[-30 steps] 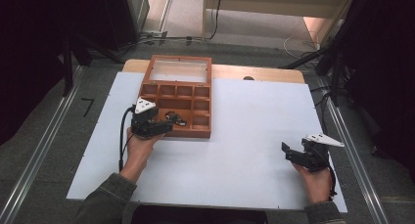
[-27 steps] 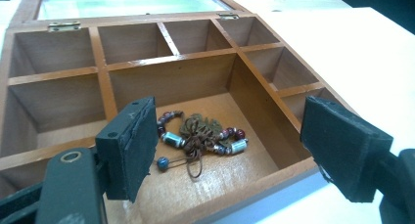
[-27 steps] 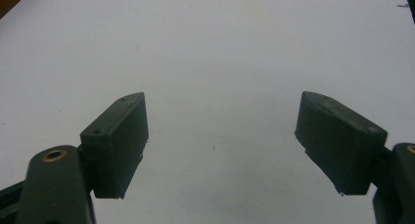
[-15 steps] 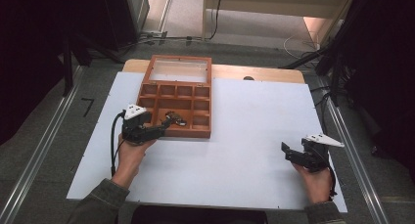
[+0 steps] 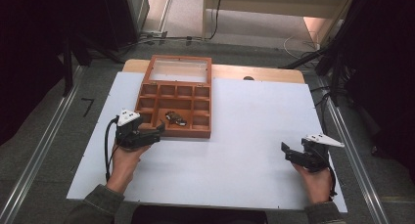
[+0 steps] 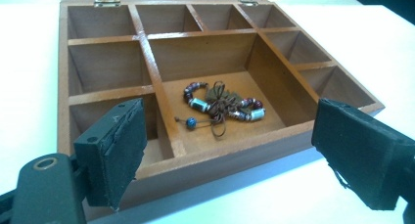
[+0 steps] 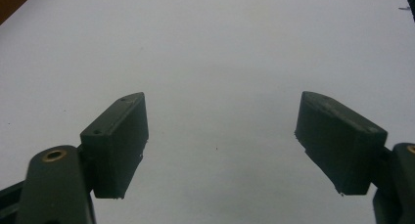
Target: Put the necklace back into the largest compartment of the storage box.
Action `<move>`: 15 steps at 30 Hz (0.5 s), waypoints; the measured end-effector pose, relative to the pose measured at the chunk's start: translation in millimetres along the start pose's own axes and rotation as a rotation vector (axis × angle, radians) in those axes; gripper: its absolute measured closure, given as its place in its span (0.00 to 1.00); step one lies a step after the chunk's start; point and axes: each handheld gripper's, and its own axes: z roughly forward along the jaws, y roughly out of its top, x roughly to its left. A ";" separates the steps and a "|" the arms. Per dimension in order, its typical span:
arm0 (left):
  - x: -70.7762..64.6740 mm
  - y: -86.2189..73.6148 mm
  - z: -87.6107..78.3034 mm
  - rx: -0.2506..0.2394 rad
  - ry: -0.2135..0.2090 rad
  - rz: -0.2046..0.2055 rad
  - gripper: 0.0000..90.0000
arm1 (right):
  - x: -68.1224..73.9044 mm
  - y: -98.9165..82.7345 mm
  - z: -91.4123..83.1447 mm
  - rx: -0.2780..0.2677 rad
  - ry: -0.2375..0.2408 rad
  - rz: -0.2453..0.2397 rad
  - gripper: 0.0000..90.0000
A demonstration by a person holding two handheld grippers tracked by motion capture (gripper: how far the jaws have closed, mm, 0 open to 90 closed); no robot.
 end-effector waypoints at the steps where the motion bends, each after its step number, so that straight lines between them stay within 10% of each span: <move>1: 0.3 -0.7 -1.0 0.000 -0.001 -0.004 0.14 | 0.0 0.0 -0.1 0.000 0.000 0.000 0.20; 15: 4.4 -8.2 -14.1 -0.006 0.003 -0.006 0.13 | 0.4 0.2 -0.4 0.001 0.001 0.001 0.20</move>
